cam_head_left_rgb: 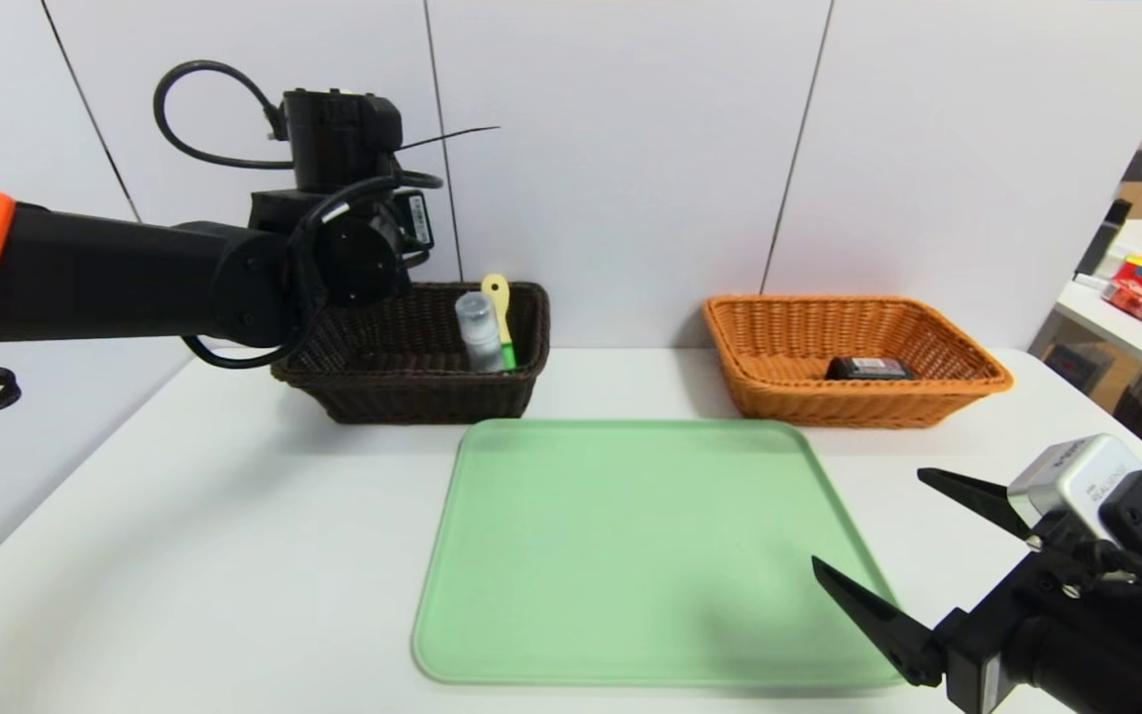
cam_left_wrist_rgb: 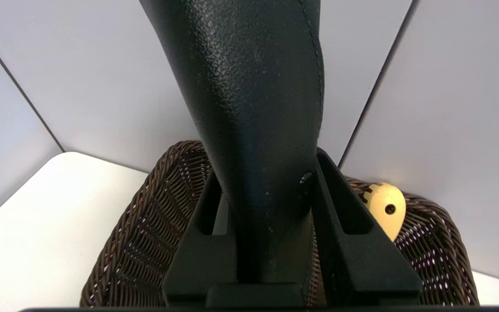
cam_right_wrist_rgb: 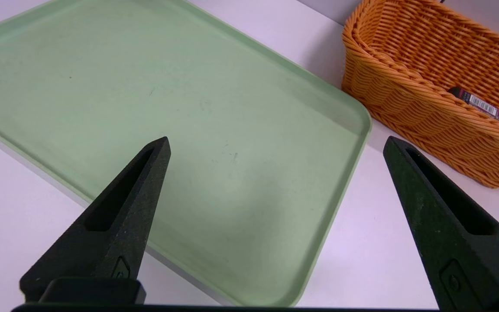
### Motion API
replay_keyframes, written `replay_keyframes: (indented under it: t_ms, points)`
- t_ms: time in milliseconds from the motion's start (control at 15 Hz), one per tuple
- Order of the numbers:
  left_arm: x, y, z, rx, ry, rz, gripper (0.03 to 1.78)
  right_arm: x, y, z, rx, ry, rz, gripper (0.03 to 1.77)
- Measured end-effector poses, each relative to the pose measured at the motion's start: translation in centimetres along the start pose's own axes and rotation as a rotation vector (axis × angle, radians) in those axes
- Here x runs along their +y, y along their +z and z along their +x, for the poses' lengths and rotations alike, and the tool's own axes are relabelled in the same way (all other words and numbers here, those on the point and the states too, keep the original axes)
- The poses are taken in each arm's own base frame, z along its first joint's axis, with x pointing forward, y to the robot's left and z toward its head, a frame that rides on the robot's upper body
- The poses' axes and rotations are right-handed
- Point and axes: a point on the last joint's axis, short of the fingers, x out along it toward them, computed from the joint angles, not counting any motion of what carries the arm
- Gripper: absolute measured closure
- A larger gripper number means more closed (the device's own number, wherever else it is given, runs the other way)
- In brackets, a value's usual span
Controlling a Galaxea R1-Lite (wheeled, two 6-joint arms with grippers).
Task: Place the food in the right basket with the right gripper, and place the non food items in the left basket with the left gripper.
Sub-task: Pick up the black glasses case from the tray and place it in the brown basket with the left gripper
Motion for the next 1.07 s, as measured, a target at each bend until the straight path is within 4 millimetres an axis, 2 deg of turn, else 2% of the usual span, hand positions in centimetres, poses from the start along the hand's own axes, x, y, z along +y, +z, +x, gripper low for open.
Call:
replay_keyframes:
  t_ms: [533, 1067]
  points:
    - [0.6, -4.1, 2.4, -0.054, 0.027, 0.031, 1.30, 0.0, -0.1, 0.0, 0.003, 0.001, -0.002, 0.10]
    - [1.3, -8.1, 3.3, -0.142, 0.040, 0.119, 1.30, 0.1, -0.1, 0.1, 0.007, 0.004, -0.014, 0.10]
